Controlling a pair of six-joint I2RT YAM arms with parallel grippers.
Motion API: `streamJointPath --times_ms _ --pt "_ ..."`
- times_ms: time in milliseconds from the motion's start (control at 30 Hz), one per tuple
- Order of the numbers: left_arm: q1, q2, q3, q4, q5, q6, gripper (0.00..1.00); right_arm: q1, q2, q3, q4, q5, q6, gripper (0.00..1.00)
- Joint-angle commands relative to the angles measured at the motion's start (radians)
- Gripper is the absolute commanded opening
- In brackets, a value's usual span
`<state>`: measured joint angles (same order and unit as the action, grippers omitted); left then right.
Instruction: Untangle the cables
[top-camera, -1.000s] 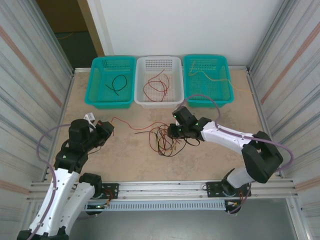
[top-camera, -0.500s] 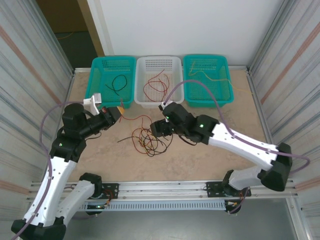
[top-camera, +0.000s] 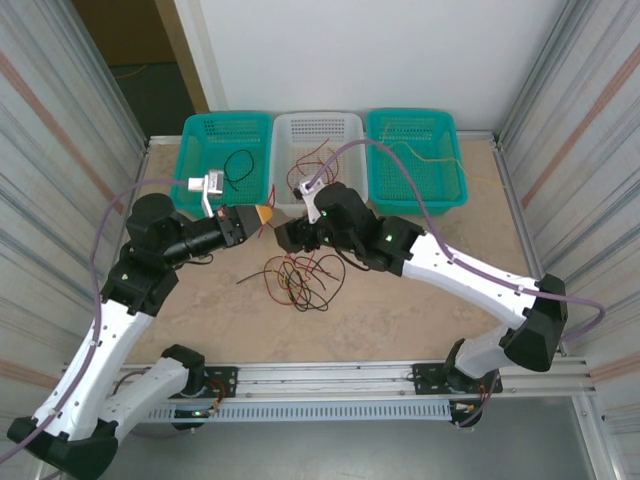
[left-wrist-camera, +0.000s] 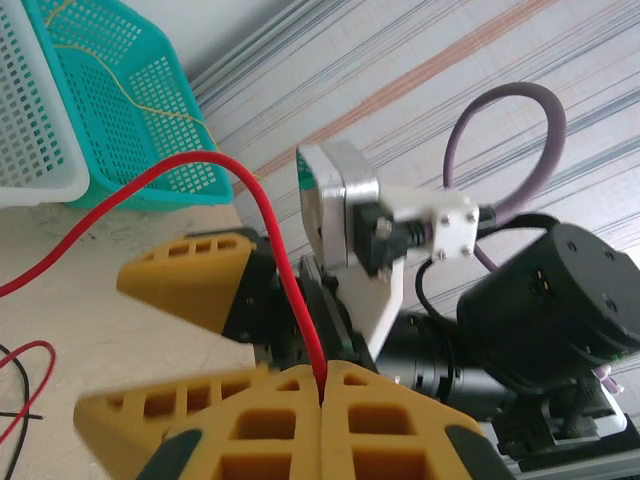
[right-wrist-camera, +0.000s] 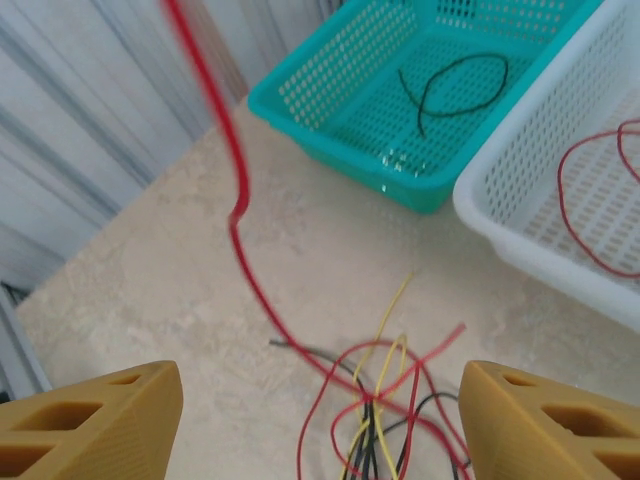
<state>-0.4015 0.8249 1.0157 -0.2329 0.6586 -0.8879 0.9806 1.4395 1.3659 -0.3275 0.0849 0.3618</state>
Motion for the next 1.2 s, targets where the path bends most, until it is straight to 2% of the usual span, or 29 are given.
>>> streamJointPath --times_ms 0,267,367,467,567,700,933,1100,1167 --pt "-0.005 -0.003 0.030 0.048 0.018 -0.009 0.00 -0.032 -0.003 -0.005 0.145 -0.062 0.037 0.69" --pt "-0.005 0.004 0.028 0.063 0.025 -0.030 0.00 -0.059 0.043 -0.018 0.275 -0.159 0.069 0.61" --pt "-0.006 0.005 0.018 0.079 0.027 -0.047 0.00 -0.075 0.074 -0.017 0.313 -0.197 0.097 0.54" --pt "-0.007 0.005 0.008 0.094 0.030 -0.067 0.00 -0.084 0.098 -0.016 0.329 -0.203 0.108 0.41" --pt "-0.007 0.004 0.001 0.105 0.036 -0.080 0.00 -0.095 0.112 -0.018 0.328 -0.214 0.114 0.19" --pt "-0.005 -0.006 0.030 0.028 0.007 -0.045 0.00 -0.107 0.089 -0.051 0.320 -0.192 0.106 0.00" --pt "0.017 -0.007 0.102 -0.263 -0.166 0.062 0.00 -0.149 -0.008 -0.136 0.285 -0.178 0.101 0.00" --pt "0.090 -0.029 0.081 -0.290 -0.157 0.043 0.00 -0.138 -0.070 -0.194 0.246 -0.168 0.085 0.00" --pt "0.128 -0.028 0.095 -0.354 -0.161 0.055 0.00 -0.125 -0.096 -0.223 0.224 -0.159 0.068 0.00"
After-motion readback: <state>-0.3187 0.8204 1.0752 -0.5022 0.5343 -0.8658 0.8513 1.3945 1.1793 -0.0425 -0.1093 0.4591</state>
